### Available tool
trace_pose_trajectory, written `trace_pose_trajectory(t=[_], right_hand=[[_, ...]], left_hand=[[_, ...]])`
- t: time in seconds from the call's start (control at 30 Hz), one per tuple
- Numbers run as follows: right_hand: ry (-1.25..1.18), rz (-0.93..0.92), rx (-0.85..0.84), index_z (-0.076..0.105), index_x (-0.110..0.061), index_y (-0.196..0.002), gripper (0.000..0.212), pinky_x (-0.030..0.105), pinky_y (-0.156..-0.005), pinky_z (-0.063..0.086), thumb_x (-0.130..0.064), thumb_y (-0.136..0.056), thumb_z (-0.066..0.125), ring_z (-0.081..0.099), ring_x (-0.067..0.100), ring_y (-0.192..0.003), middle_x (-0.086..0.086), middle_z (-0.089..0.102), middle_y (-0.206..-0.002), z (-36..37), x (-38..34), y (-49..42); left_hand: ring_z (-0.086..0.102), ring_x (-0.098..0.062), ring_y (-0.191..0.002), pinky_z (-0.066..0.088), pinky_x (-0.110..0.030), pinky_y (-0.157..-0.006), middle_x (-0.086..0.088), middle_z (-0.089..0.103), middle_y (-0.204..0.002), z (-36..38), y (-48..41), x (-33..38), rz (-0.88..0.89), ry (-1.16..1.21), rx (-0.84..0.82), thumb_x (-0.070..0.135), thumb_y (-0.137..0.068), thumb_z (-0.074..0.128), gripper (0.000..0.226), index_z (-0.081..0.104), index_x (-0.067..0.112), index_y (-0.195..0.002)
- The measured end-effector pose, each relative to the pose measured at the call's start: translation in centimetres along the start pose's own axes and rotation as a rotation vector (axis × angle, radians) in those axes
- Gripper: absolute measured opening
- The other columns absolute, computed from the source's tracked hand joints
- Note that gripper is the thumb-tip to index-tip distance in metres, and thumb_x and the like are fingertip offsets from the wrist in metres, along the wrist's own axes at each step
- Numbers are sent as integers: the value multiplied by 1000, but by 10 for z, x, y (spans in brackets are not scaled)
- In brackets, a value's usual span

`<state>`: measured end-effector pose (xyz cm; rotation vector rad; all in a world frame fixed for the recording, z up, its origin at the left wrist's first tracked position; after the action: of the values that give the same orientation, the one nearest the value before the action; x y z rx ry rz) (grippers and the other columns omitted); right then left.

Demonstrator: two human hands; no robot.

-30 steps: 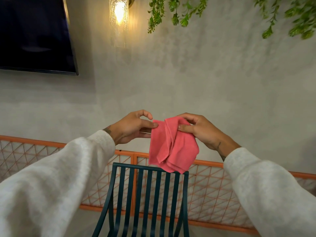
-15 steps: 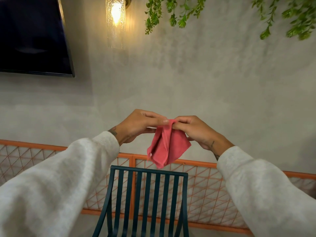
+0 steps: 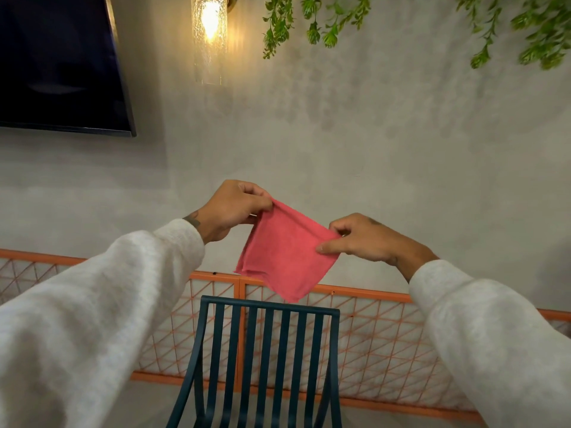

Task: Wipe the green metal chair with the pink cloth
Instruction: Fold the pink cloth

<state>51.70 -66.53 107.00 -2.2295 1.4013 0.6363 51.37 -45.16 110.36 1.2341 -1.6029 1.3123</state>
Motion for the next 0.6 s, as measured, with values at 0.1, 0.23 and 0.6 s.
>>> trace_pose_trajectory(t=[0.1,0.23,0.6], right_hand=[[-261,-27,92,68,-8,-78,24,37,-82,60,-27,-78,83,72,20,-84,7,75,-86,-24,-7,4],[-453,-36,179,66,-1,-91,17,38,-76,62,-2,-80,79,72,25,-81,13,72,-83,-41,-12,7],[-736,-33,295,69,-11,-96,13,40,-77,59,-3,-85,72,69,20,-82,4,71,-85,-56,-8,11]], left_hand=[[64,-22,-75,59,-30,-72,-13,65,-78,-8,1,-7,-20,15,41,-4,-81,65,6,68,0,-82],[69,-28,-80,61,-32,-71,-17,67,-85,-6,2,-13,-70,93,-9,-7,-82,65,19,61,2,-98],[63,-29,-88,52,-48,-94,-12,63,-94,18,4,-6,-90,211,-227,7,-95,54,12,59,18,-93]])
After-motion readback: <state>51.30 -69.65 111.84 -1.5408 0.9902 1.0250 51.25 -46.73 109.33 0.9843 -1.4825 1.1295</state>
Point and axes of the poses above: each hand's wrist, its own y-axis away from the middle knuckle, its own z-axis out of the palm, x = y × z, the point moved 10 cm from there along -y, towards the middle knuckle
